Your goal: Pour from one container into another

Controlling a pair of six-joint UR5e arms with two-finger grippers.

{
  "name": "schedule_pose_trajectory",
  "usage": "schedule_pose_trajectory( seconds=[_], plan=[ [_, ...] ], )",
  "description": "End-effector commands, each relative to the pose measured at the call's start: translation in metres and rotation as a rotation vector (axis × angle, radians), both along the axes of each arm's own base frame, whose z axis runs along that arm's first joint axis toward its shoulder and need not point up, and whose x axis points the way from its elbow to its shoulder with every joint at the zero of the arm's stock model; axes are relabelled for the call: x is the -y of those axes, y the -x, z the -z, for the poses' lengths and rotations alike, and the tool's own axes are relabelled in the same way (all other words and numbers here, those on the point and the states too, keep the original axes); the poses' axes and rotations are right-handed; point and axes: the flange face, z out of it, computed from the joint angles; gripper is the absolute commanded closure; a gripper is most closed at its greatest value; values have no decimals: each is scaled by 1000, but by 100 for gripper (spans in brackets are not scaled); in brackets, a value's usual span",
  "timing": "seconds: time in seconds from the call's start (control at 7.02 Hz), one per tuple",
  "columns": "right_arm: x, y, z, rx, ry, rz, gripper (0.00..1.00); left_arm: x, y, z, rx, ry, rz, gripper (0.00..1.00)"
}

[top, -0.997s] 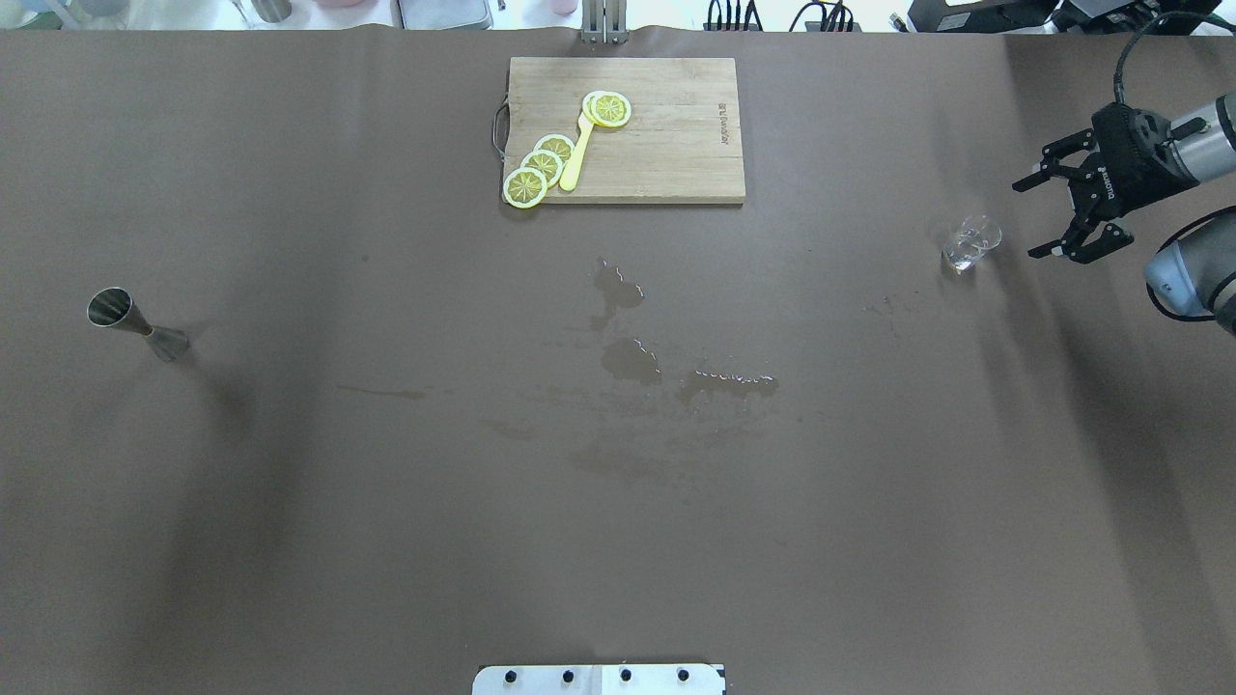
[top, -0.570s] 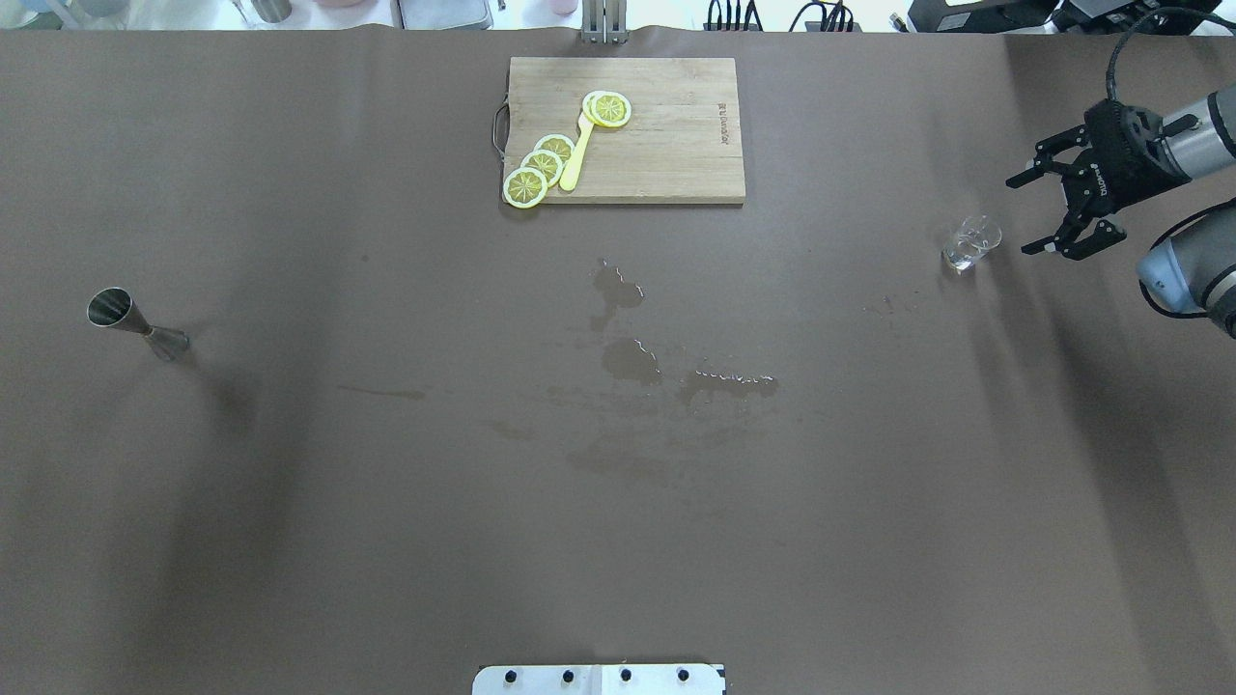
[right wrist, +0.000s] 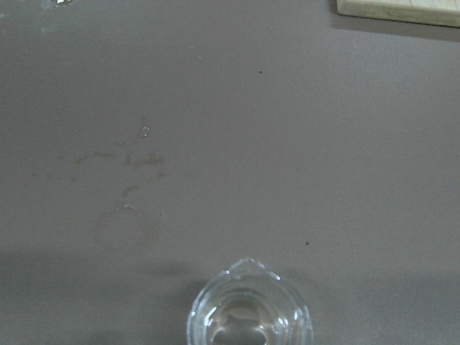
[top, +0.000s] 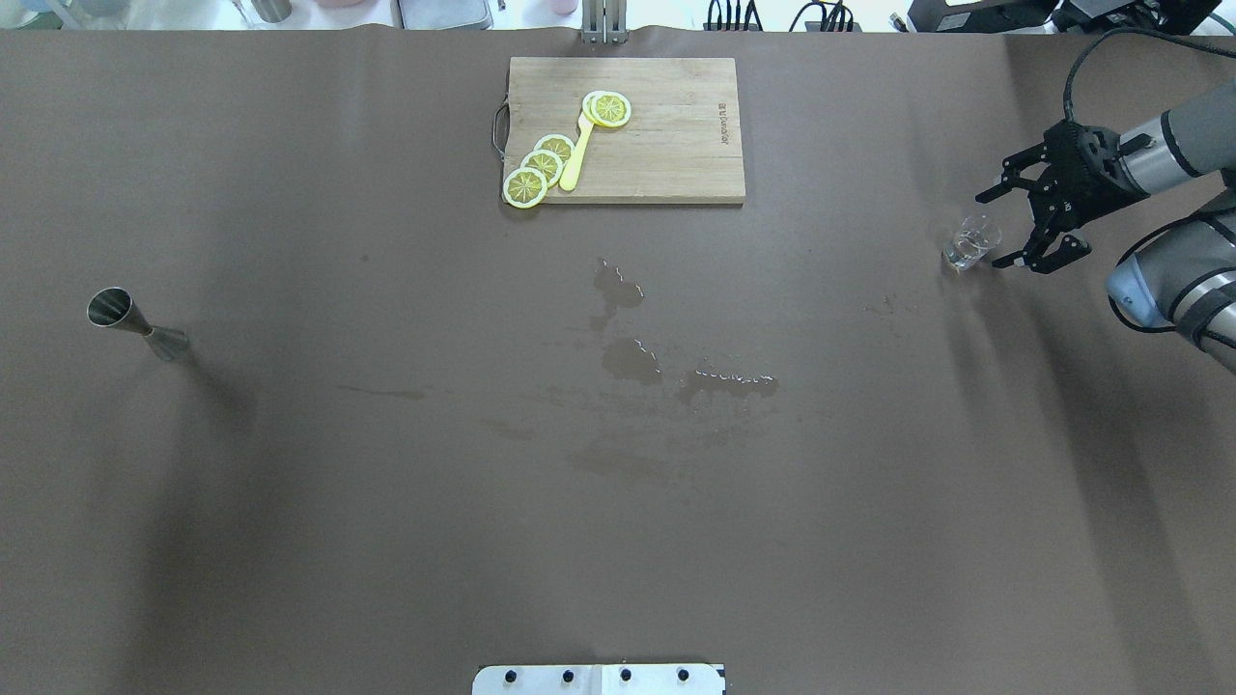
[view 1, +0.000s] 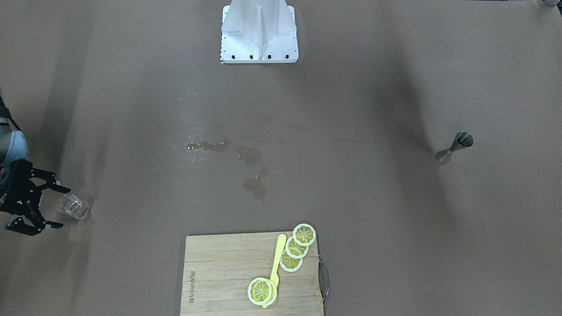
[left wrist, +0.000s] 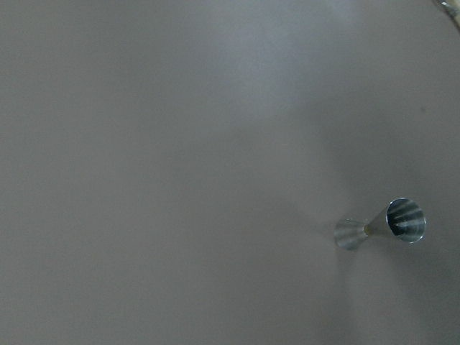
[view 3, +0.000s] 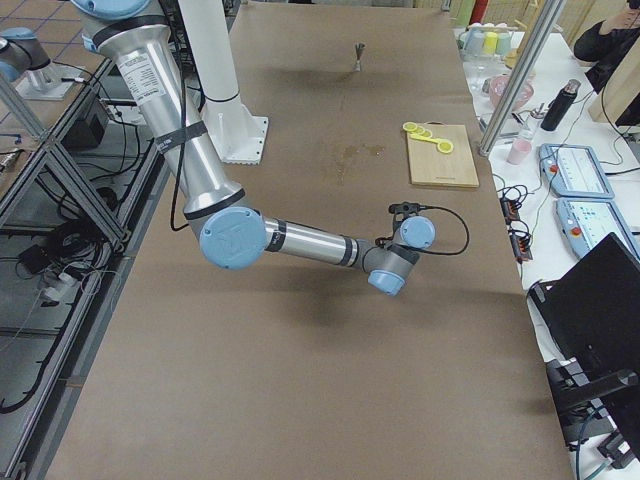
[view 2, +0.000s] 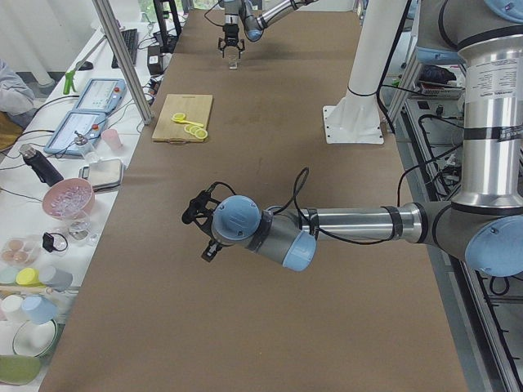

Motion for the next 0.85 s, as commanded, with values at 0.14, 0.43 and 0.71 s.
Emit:
schedule_pose_trajectory(
  seconds=[0.14, 0.43, 0.71],
  plan=[
    [-3, 14, 2, -3, -4, 13, 2, 18, -10, 44, 25, -279, -20, 2],
    [-3, 15, 1, -5, 0, 13, 10, 22, -37, 59, 24, -359, -71, 2],
    [-3, 15, 1, -5, 0, 12, 19, 24, -79, 68, 151, -397, 43, 2]
  ],
)
